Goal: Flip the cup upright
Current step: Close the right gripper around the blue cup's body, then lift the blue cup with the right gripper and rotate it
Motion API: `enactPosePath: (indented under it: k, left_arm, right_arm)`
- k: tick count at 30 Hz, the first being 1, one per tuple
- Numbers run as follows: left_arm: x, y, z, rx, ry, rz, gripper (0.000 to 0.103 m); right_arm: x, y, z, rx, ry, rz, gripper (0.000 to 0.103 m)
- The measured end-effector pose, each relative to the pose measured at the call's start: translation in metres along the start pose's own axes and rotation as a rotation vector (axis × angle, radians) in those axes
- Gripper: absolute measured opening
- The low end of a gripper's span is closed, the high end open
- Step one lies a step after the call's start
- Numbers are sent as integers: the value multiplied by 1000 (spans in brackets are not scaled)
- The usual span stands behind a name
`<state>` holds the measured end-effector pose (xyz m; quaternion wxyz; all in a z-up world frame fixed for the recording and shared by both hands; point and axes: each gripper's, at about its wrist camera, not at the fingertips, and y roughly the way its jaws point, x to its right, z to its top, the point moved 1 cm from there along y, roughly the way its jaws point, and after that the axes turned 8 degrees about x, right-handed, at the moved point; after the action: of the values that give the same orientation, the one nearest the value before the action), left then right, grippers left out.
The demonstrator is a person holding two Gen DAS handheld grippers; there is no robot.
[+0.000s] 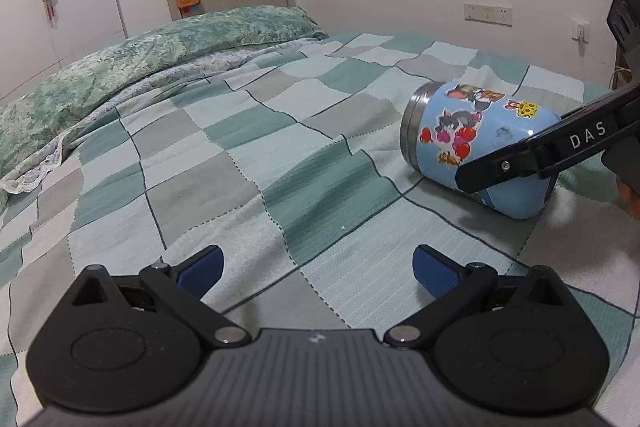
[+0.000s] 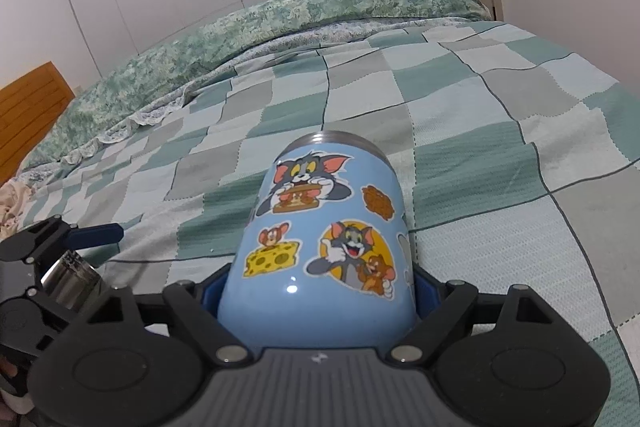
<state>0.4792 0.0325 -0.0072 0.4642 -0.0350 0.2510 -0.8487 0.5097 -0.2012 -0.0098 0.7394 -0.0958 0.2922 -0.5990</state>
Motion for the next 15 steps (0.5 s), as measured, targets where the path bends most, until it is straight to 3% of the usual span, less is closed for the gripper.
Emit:
enactPosePath:
  k: [10, 15]
  left_arm:
    - [12, -23, 10, 31, -11, 17, 103]
    - [19, -26, 8, 30, 8, 6, 103]
  right_arm:
    - [-4, -24, 2, 35, -18, 30, 84]
    - [-7, -18, -3, -57, -70, 20, 84]
